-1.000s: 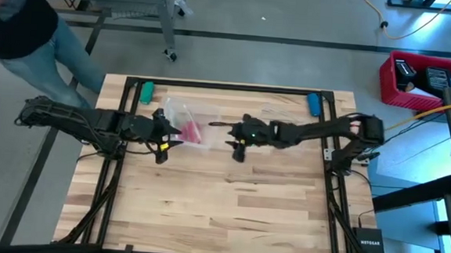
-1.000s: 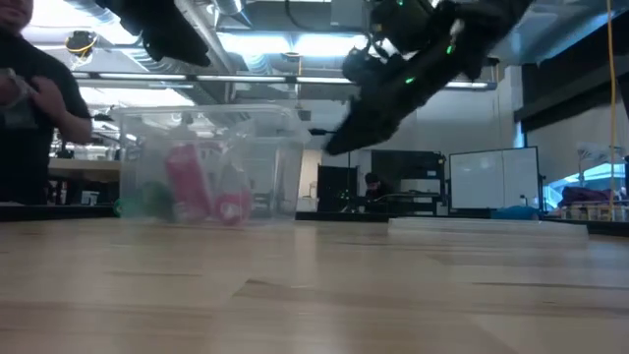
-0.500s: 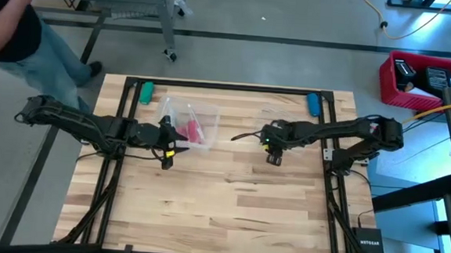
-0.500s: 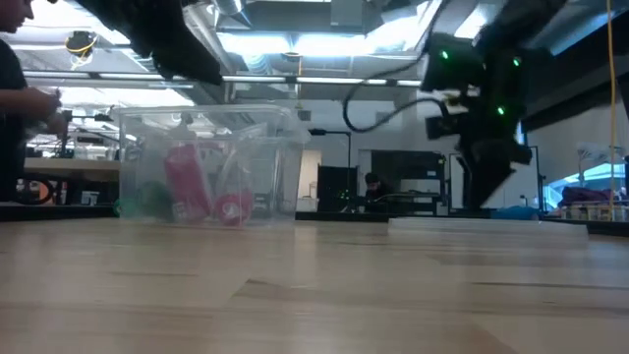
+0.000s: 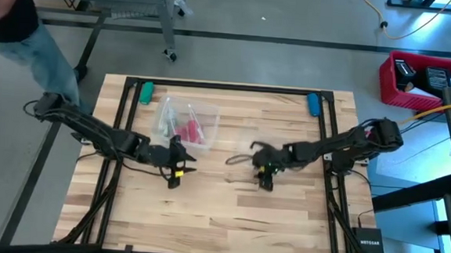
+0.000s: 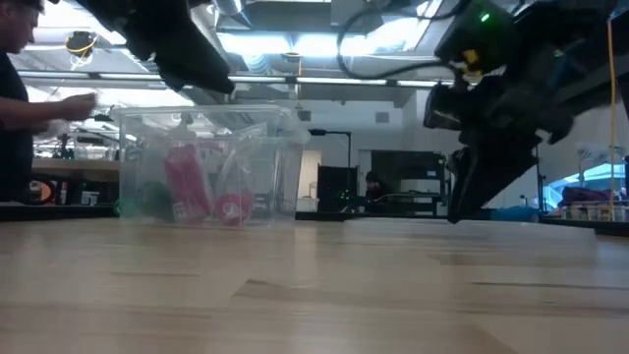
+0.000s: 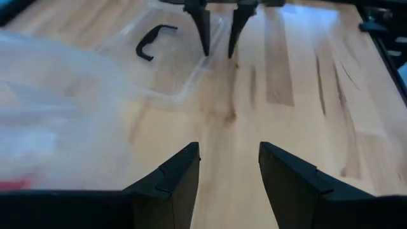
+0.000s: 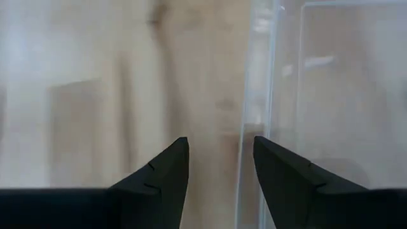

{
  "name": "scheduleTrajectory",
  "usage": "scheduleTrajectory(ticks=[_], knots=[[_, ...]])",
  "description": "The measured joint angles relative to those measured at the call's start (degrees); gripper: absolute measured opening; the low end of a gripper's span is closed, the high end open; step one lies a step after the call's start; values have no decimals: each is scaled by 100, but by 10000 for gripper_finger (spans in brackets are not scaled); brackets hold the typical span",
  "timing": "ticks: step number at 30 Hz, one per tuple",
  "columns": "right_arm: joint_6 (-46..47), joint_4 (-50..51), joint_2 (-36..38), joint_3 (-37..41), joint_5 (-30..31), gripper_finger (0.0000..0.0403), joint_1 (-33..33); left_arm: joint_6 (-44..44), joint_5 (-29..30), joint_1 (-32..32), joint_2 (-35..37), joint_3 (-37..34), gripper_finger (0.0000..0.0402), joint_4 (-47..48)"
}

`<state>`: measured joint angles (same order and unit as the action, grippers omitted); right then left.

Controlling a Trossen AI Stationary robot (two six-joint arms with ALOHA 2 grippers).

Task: Roll bandage
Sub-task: Close the transparent container

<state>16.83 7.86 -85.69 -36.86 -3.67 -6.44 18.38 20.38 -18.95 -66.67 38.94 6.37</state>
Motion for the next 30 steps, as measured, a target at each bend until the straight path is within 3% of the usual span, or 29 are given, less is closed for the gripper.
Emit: scheduleTrajectory(ticks=[8, 14, 19, 26, 30], knots=[[420, -944, -728, -290, 248, 179, -965, 798, 417, -684, -790, 103, 155, -236], [281, 912, -172, -1194, 309, 179, -1140, 1237, 439, -783, -1198, 105, 155, -468], [451, 2542, 478, -1427, 1045, 179, -1474, 1392, 448, -560, -1656, 105, 155, -843], [2380, 2960, 1101, -470, 2469, 179, -2060, 1262, 439, -69, -2668, 105, 155, -2192], [3825, 2930, 1348, 280, 2553, 179, -2148, 1446, 428, 213, -3095, 115, 155, -2489]])
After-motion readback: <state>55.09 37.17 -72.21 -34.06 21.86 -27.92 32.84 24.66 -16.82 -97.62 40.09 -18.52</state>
